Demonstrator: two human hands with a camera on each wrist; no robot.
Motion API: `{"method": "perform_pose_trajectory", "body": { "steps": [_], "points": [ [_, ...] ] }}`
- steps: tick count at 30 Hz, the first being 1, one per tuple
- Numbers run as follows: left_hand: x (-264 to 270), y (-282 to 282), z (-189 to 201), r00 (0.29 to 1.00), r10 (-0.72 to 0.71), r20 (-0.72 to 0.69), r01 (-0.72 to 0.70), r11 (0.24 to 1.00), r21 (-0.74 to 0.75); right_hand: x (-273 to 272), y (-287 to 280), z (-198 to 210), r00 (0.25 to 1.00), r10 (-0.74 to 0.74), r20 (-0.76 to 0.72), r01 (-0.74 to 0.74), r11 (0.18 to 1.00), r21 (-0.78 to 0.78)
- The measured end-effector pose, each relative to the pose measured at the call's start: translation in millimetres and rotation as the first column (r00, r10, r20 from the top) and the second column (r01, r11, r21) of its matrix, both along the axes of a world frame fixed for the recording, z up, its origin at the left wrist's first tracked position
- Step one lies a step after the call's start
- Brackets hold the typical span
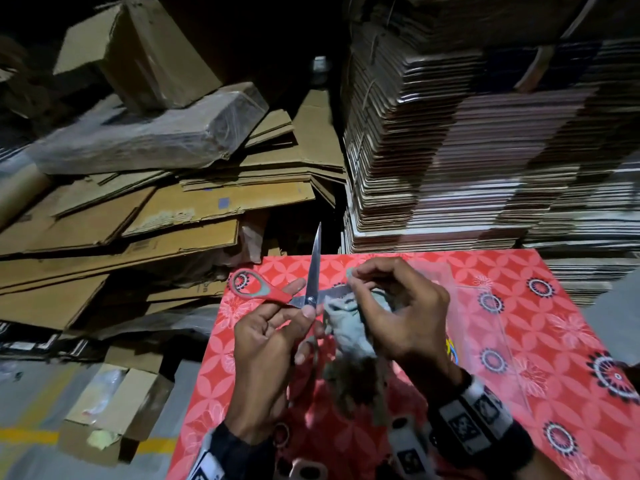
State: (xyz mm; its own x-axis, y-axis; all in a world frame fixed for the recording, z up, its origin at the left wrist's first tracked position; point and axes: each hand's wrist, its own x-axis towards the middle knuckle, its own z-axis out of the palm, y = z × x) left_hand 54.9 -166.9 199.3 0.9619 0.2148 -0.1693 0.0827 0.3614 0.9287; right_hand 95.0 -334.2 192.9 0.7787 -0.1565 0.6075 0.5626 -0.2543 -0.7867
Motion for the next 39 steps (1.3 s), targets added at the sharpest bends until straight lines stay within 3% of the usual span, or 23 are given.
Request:
{"method": "perform_pose_trajectory", "body": {
  "steps": [3,7,10,12,13,16,22,27,29,31,34,39],
  "points": [
    [-1,6,0,1.0,0.013,-0.005,-0.013,0.999,-0.041,19,-23,-13,0.991,-0.072,-0.109,0.081,0.994,0.077],
    [-1,9,-2,1.0,0.028,-0.012,-0.029,0.995,-0.093,21,-41,-17,0.977,0.042,-0.208,0.011,0.969,0.249],
    [0,7,-3,1.0,0.017,-0.026,-0.021,0.99,-0.142,17,-41,-15,0.973,0.113,-0.204,-0.054,0.96,0.276],
    [2,6,-8,0.998,0.064,0.015,-0.064,0.997,-0.032,18,-42,-16,0.962,0.149,-0.229,-0.088,0.963,0.255],
    [4,7,-13,0.995,0.084,0.054,-0.09,0.99,0.113,20,-43,-17,0.949,0.172,-0.266,-0.107,0.965,0.24],
    [10,7,-28,0.977,0.119,0.177,-0.189,0.865,0.464,22,-43,-27,0.894,0.248,-0.372,-0.188,0.963,0.19],
    [9,6,-33,0.925,0.043,0.378,-0.321,0.623,0.713,19,-30,-36,0.857,0.224,-0.463,-0.184,0.974,0.132],
    [13,9,-40,0.854,-0.06,0.517,-0.43,0.479,0.765,14,-16,-37,0.766,0.282,-0.577,-0.213,0.959,0.187],
    [15,11,-41,0.828,-0.087,0.553,-0.47,0.429,0.771,11,-15,-30,0.691,0.389,-0.609,-0.307,0.921,0.24],
    [17,11,-41,0.818,-0.087,0.569,-0.484,0.432,0.761,6,-16,-25,0.627,0.458,-0.63,-0.425,0.879,0.216],
    [21,13,-43,0.793,-0.112,0.599,-0.503,0.435,0.747,2,-15,-25,0.594,0.508,-0.623,-0.579,0.808,0.107],
    [18,11,-37,0.751,-0.102,0.653,-0.579,0.374,0.725,2,-10,-33,0.621,0.526,-0.581,-0.54,0.825,0.17]
  ]
}}
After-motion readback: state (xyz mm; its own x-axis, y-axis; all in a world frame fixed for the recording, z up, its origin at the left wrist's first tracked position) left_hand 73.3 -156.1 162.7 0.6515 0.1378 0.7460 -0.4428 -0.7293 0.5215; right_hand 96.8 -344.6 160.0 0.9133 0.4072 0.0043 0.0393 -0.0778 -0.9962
